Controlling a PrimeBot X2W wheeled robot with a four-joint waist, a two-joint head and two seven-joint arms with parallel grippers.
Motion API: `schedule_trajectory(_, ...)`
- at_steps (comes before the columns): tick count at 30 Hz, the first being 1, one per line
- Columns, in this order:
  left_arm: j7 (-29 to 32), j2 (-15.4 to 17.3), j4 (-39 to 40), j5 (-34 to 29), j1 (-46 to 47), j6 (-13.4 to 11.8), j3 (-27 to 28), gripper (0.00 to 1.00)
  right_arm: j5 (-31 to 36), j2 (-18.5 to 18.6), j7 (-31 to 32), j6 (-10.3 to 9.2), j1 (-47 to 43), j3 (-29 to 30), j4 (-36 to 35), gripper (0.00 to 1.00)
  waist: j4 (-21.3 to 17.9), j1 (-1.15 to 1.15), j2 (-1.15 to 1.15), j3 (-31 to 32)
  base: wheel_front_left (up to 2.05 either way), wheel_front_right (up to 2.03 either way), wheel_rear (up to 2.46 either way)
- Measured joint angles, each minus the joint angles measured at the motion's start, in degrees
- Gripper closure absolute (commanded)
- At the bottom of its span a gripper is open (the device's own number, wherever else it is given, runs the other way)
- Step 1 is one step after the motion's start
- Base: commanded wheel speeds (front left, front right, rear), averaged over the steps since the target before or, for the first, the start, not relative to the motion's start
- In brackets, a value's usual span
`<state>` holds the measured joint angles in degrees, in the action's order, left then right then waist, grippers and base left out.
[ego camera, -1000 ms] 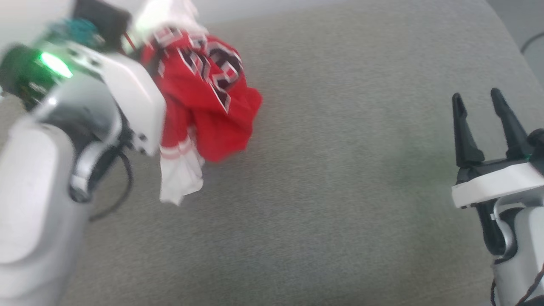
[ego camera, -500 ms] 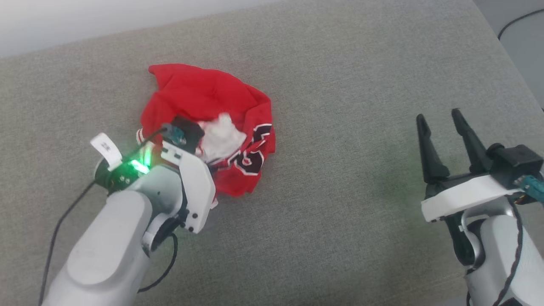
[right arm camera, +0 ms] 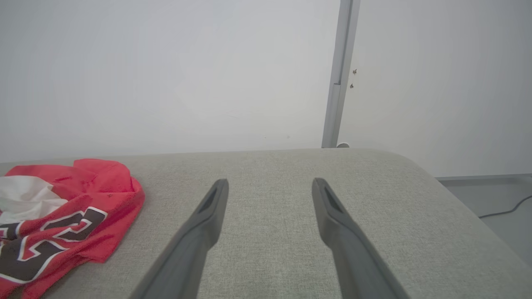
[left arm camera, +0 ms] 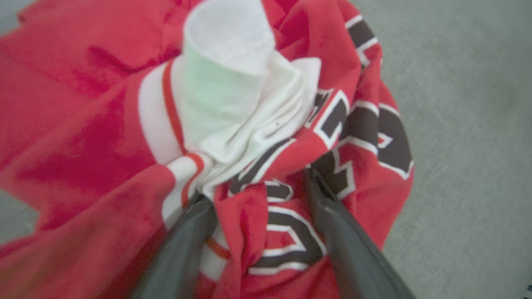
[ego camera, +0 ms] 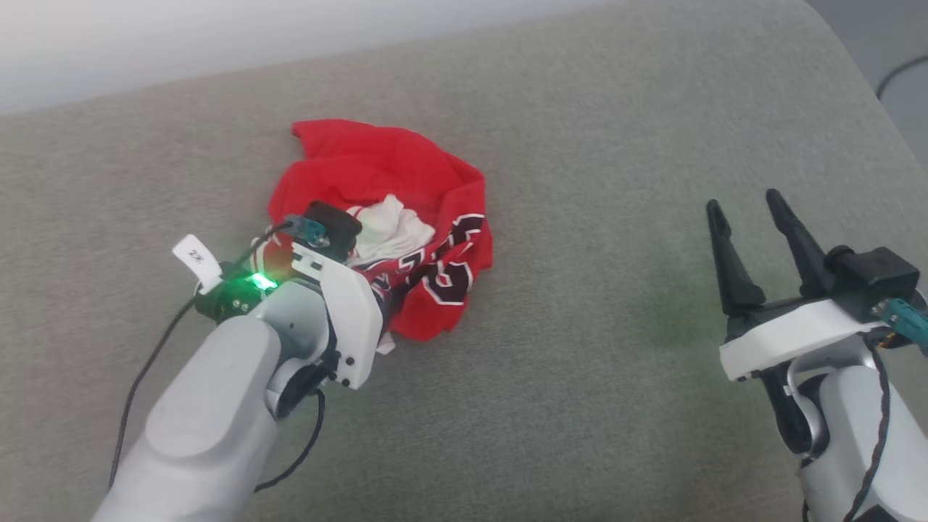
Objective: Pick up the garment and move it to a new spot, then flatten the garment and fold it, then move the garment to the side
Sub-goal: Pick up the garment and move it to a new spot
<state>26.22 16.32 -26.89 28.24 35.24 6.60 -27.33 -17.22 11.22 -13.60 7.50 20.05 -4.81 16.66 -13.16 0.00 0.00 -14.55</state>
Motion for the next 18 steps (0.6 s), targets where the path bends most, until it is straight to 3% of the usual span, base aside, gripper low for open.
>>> schedule_trajectory(10, -12.3, 5.7, 6.5, 2.2, -2.4, 0.6, 1.7, 0.0, 0.2, 1.4, 0.5, 0.01, -1.7, 1.9, 0.3, 0.0, 3.9, 0.0, 0.0, 4.4, 0.0, 0.0, 0.0)
schedule_trajectory(18, -22.0, 10.2, 10.4, 2.6, -10.5, -4.2, 8.0, 0.0, 1.2, 1.6, 1.1, 0.01, -4.7, 4.3, 0.1, 0.0, 7.0, 0.0, 0.0, 8.3, 0.0, 0.0, 0.0)
